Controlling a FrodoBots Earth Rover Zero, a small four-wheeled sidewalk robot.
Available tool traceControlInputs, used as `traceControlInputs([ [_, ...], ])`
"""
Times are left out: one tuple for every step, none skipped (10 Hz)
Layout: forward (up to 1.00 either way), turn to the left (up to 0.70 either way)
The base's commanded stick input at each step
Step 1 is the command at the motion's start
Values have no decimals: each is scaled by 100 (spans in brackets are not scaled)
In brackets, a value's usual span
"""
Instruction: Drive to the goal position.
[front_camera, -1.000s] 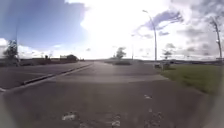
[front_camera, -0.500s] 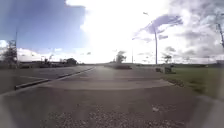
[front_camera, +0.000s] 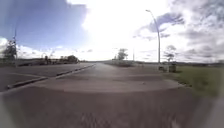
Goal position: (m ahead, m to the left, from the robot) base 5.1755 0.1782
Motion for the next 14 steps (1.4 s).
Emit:
traceControlInputs([
  [100, 0],
  [100, 0],
  [100, 0],
  [100, 0],
  [100, 0],
  [100, 0],
  [100, 0],
  [100, 0],
  [100, 0],
  [100, 0],
  [100, 0],
  [100, 0],
  [100, 0],
  [100, 0],
])
